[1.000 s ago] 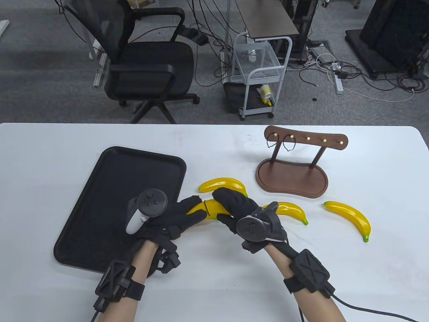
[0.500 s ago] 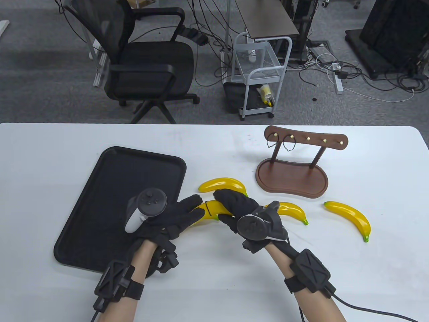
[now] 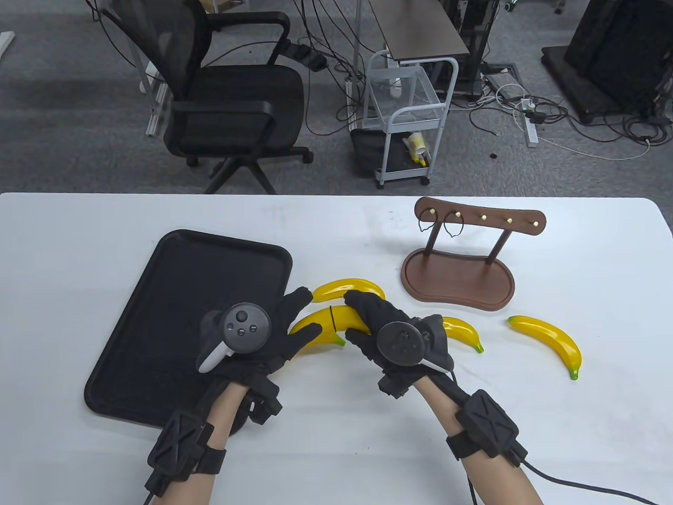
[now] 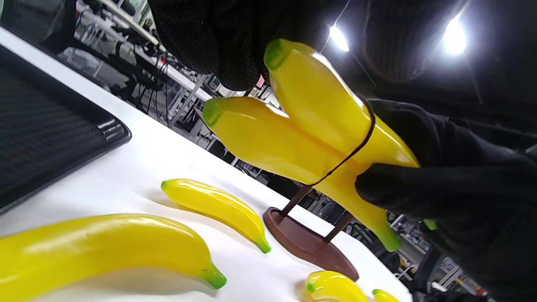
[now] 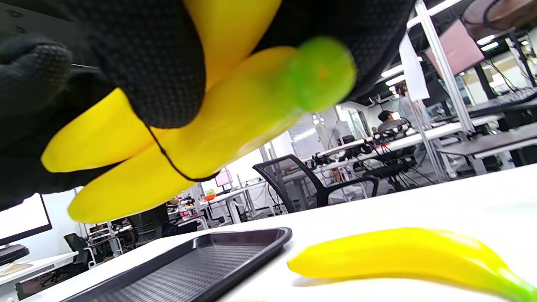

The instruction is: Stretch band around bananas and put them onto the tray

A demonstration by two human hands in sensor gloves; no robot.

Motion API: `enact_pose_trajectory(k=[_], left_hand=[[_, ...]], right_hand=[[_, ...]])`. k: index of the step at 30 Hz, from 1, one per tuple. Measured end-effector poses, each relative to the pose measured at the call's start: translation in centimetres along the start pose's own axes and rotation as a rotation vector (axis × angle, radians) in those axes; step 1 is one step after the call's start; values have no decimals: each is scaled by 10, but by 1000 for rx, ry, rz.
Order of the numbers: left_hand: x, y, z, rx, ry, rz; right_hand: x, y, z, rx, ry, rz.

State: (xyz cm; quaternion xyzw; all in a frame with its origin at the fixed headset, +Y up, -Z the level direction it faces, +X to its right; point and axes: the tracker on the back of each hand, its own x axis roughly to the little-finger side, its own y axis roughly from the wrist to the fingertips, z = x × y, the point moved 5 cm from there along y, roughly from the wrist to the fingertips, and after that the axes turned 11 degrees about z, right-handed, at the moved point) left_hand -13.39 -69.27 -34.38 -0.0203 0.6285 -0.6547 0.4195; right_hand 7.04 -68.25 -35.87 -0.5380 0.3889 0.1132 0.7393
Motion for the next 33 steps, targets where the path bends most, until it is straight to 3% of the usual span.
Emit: enact_pose_trajectory(k=[17,33], left_hand=[[-4,4,20,49,184,-13],[1,2,10,8,267,-39]], right_hand=[[2,0,-17,-49,131,-46],[16,-4,-17,-50,357,-55]])
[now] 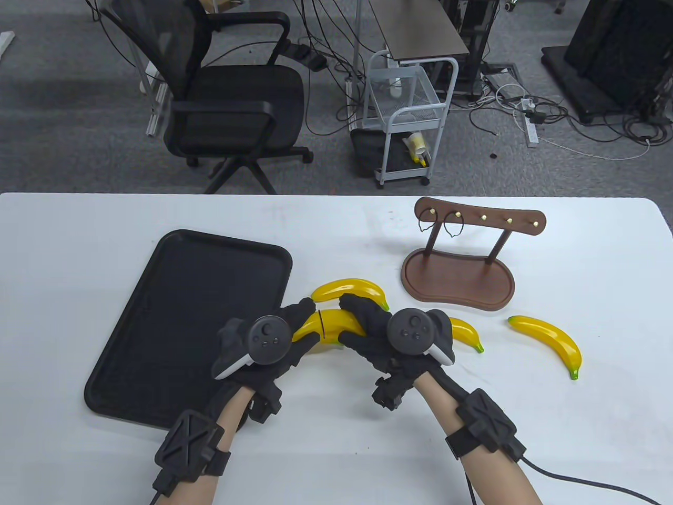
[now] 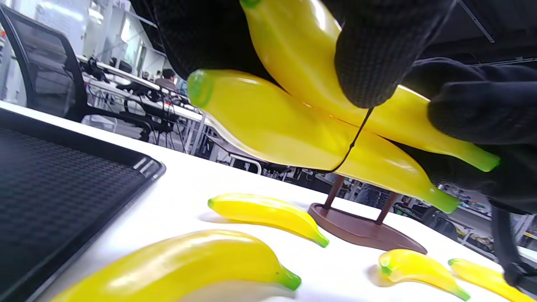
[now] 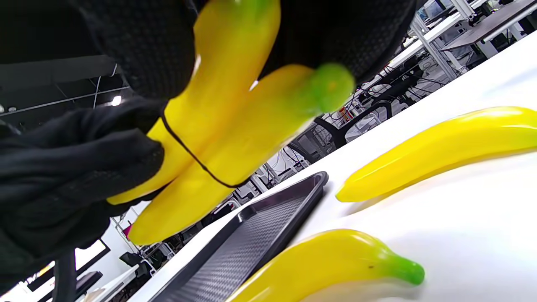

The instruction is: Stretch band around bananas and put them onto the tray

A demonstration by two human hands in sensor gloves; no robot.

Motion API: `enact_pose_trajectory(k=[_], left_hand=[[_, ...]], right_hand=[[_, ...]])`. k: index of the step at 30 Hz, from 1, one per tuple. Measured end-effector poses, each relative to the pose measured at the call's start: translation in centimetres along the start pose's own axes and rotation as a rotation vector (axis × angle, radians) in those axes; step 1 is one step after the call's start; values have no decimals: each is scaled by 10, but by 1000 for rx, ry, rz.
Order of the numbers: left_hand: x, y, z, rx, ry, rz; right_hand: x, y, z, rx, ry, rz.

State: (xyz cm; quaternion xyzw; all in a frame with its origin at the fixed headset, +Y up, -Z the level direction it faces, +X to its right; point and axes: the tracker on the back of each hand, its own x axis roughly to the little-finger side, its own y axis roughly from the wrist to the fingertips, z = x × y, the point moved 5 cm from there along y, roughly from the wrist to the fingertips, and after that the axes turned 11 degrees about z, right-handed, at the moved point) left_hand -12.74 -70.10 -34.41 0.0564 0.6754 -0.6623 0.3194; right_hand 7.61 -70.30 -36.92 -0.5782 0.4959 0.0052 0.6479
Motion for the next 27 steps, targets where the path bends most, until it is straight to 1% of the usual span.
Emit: enact_pose_trajectory(k=[4,7,13,18,21,27], left_hand=[[9,-2,-4,-15,-28,-31],[18,-4,-8,-26,-18,-57],[46,-8,-26,-72,-54,-132],[81,-18,-42,-110,-66,-219],[102,-24,-46,-129,-93,-267],[152,-37,-56,-148,-84,-385]], right_hand=[[6,-5,11,29,30,-19],[14,-10,19,34,34,-35],[33,-21,33,50,16,-75],[45,-27,45,72,16,-105],[52,-30,48,81,20,-122],[62,-34,53,95,13,-147]])
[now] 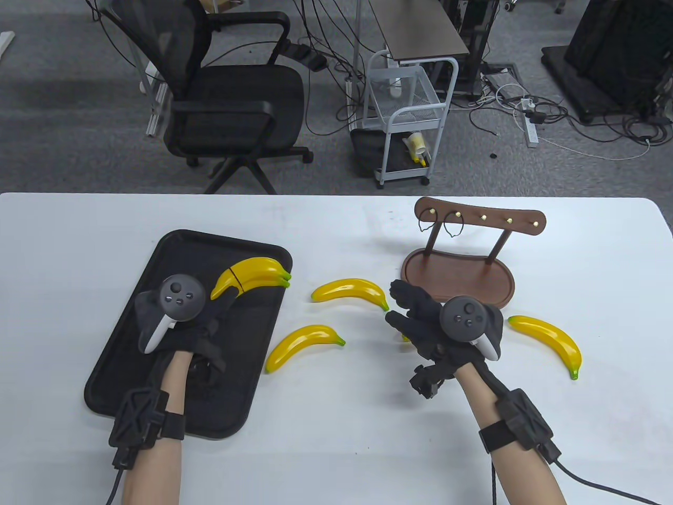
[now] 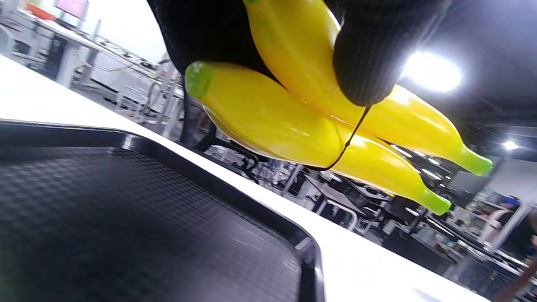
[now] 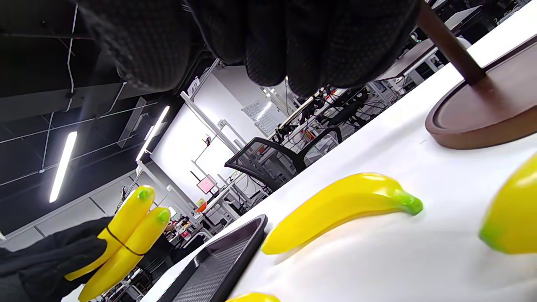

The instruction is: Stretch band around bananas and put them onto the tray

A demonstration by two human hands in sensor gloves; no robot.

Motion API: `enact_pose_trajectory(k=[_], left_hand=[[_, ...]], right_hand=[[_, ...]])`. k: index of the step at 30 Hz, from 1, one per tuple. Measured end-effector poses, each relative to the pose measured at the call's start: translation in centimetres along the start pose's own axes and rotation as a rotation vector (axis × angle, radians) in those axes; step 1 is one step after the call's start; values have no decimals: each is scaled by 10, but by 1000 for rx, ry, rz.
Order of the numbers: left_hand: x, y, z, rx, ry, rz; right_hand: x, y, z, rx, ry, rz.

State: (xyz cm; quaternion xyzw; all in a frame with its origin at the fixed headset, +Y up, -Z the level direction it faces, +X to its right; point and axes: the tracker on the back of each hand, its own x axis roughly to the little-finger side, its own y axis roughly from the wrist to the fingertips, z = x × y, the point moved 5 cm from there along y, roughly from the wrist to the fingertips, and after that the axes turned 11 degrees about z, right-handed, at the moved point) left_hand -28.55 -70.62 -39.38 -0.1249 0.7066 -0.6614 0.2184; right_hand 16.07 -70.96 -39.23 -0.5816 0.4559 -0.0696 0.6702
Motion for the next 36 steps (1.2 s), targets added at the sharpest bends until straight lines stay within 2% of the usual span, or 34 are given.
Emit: enact_pose_trajectory(k=[8,13,27,36], left_hand=[[66,8,-9,-26,-46,-144],[96,15,-9,-17,-37,-223],[140,22,16,16,-45,-350],[153,17,29,29,-80,-386]], right_hand=[[8,-3,8,25,9,-21],[14,-4,7,18,4,-36],[19,-5,-1,-18,-8,-56],[19,-5,-7,-45,-30,-54]])
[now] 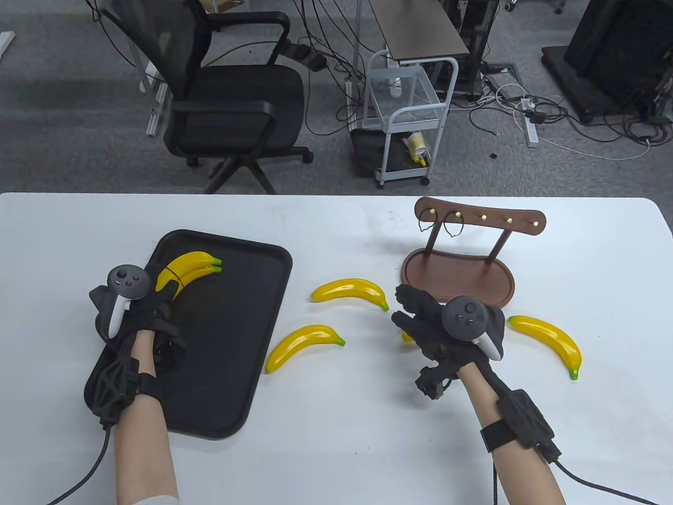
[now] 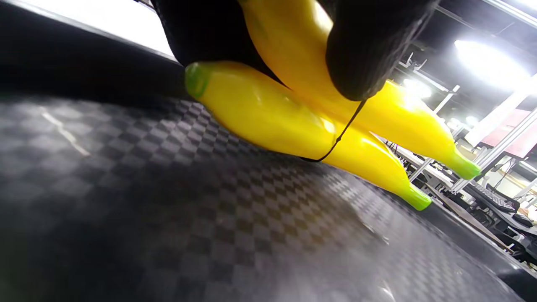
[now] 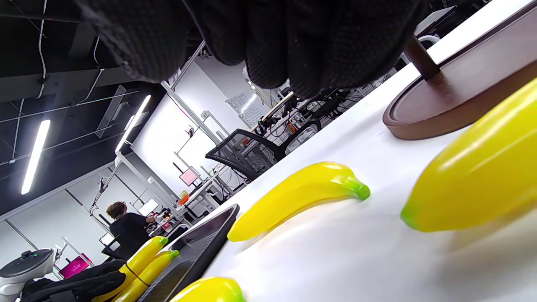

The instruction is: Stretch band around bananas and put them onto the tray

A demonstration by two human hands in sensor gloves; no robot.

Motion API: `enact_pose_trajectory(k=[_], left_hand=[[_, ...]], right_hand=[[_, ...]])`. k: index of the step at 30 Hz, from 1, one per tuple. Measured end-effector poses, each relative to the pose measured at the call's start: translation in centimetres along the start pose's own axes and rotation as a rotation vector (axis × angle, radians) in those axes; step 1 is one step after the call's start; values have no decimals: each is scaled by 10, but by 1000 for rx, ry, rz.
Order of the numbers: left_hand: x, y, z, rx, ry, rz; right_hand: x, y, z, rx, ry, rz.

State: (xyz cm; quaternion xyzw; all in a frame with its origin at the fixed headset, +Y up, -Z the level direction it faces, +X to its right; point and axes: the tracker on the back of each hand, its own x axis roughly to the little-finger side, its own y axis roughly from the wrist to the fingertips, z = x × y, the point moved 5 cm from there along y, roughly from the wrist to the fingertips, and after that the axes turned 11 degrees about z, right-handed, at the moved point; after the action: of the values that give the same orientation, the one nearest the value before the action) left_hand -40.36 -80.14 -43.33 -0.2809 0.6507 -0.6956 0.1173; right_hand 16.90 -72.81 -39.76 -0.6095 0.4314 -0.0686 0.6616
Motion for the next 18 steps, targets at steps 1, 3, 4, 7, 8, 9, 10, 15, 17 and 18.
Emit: enact_pose_trajectory(k=[1,3,4,7,8,9,10,15,17,18], left_hand=[[1,0,1,-1,3,-2],[3,0,1,-2,-7,-1],[4,-1,2,-3,-20,-3],[6,-1,1,-3,-24,-2],[6,-2,1,-3,-34,0],[6,-2,1,-3,-39,2],[6,-3,1,-4,-41,1],[4,-5,-1,-3,-40,1],[3,-6,-3,1,-41,5],[2,-7,-4,-2,-36,5]], right_hand=[[0,0,0,-2,-1,-1],[0,-1,0,-5,-6,-4],[0,-1,0,-5,-7,-6],[2,-1,0,-4,-1,-13],[2,-1,0,-5,-1,-13],[2,-1,0,-4,-2,-13],[2,-1,0,-3,-4,-13],[3,-1,0,-1,-3,-13],[3,-1,1,0,-4,-13],[4,-1,1,1,-4,-14]])
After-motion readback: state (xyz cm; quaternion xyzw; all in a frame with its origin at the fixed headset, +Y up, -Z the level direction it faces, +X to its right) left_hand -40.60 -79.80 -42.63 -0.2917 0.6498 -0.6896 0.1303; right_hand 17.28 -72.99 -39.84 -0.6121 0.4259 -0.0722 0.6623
